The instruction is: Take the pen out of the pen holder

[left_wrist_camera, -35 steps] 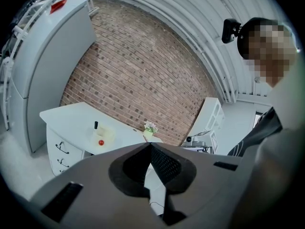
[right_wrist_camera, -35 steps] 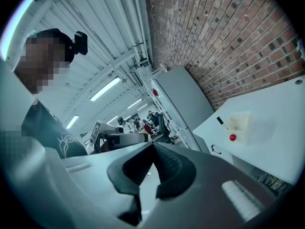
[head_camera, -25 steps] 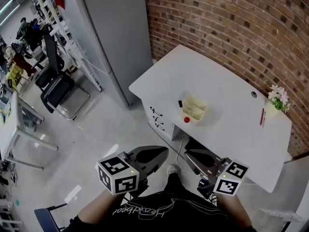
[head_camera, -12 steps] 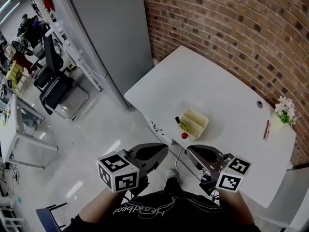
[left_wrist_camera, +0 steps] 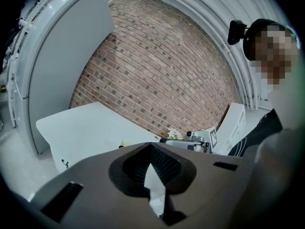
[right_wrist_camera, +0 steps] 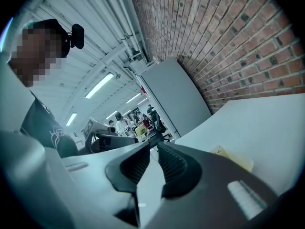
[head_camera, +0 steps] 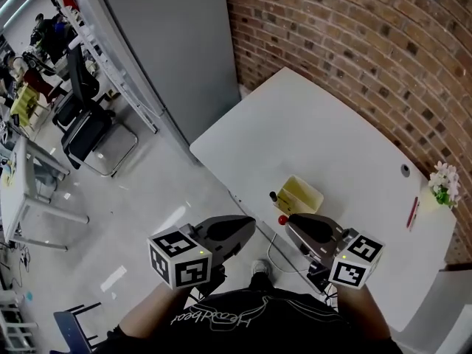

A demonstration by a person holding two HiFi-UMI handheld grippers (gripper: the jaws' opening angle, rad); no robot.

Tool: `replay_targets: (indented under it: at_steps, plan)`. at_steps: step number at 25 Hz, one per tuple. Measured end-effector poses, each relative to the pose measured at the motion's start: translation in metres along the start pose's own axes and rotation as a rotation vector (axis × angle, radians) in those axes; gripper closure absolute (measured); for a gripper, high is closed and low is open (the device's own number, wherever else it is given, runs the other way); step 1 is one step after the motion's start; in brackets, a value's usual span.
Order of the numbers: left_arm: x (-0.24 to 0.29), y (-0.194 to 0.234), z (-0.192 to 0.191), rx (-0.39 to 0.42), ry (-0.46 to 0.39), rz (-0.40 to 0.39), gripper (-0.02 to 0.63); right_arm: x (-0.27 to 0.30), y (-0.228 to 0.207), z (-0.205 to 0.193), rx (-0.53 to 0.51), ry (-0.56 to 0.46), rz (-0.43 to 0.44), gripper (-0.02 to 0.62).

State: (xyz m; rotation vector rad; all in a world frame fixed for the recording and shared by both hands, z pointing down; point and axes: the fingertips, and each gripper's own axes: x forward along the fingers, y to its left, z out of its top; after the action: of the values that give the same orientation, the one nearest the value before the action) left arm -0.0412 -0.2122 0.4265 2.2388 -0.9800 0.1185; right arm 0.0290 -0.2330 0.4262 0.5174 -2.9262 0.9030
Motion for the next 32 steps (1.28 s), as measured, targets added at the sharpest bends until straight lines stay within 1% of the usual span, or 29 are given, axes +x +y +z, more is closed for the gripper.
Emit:
replay_targets:
  at_steps: [2, 4, 8, 16, 19, 21, 24, 27, 32]
  plan:
    - [0.003, 0.005, 0.004, 0.001, -0.003, 0.008, 0.604, 0.005, -0.006, -0.001, -0.015, 0.022, -0.001, 0.548]
    - [0.005, 0.009, 0.007, 0.001, -0.006, 0.015, 0.604, 0.011, -0.013, -0.001, -0.035, 0.044, -0.007, 0.513]
    - [0.009, 0.017, 0.010, -0.003, -0.005, 0.028, 0.604, 0.019, -0.028, -0.004, -0.097, 0.086, -0.029, 0.490]
    - [0.010, 0.026, 0.009, -0.024, 0.012, 0.037, 0.604, 0.033, -0.050, -0.020, -0.214, 0.184, -0.092, 0.459]
    - [0.007, 0.032, 0.008, -0.036, 0.013, 0.041, 0.604, 0.041, -0.056, -0.029, -0.248, 0.218, -0.116, 0.457]
    - [0.004, 0.039, 0.006, -0.055, 0.021, 0.044, 0.604, 0.048, -0.059, -0.035, -0.284, 0.249, -0.142, 0.457]
    - [0.001, 0.048, 0.002, -0.080, 0.047, 0.043, 0.604, 0.056, -0.067, -0.044, -0.355, 0.300, -0.204, 0.457]
    - [0.000, 0.054, 0.006, -0.079, 0.069, 0.036, 0.604, 0.061, -0.075, -0.048, -0.427, 0.329, -0.272, 0.459]
    - [-0.002, 0.062, 0.006, -0.073, 0.096, 0.026, 0.604, 0.070, -0.080, -0.052, -0.460, 0.338, -0.321, 0.459]
